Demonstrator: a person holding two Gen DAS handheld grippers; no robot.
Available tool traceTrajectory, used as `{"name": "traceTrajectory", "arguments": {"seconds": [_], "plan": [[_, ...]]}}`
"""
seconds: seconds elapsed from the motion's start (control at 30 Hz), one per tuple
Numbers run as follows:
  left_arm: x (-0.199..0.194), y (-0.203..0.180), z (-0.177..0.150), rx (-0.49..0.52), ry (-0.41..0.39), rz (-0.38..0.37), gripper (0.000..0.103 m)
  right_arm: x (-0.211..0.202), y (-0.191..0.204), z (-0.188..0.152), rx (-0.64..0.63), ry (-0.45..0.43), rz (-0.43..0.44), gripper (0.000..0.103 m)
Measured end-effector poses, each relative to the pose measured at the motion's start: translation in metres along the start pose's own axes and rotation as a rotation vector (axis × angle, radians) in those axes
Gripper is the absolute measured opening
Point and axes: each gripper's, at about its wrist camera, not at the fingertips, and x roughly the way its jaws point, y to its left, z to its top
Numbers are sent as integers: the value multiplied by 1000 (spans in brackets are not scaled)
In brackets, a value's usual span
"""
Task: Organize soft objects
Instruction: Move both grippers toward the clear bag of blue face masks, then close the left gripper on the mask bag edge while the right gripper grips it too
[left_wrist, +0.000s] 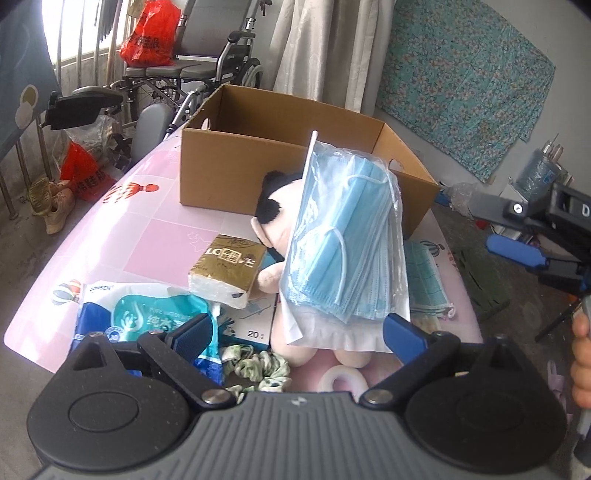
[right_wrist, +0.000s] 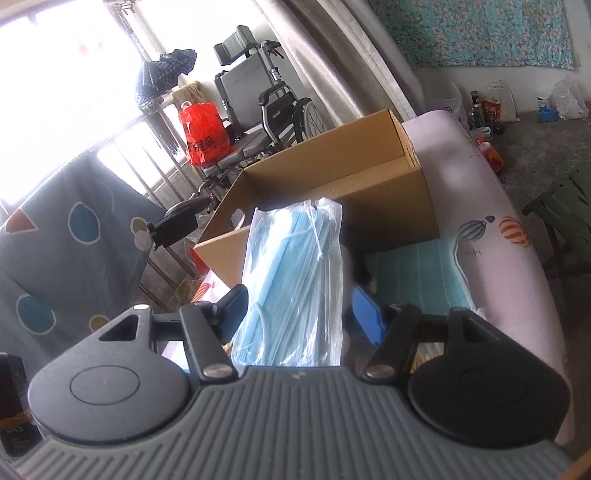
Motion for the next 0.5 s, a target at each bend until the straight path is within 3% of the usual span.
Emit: {"name": "traceTrajectory", "arguments": {"seconds": [0.2, 0.4, 0.5], "plan": [[35, -15, 2, -11, 42, -98, 95, 50, -35, 42, 37, 28, 55, 68], [66, -10, -1, -38, 113, -59, 95, 102, -62, 55, 126, 78, 107, 68], [76, -1, -4, -74, 135, -78, 95, 128, -65, 60, 139, 92, 140, 68]]}}
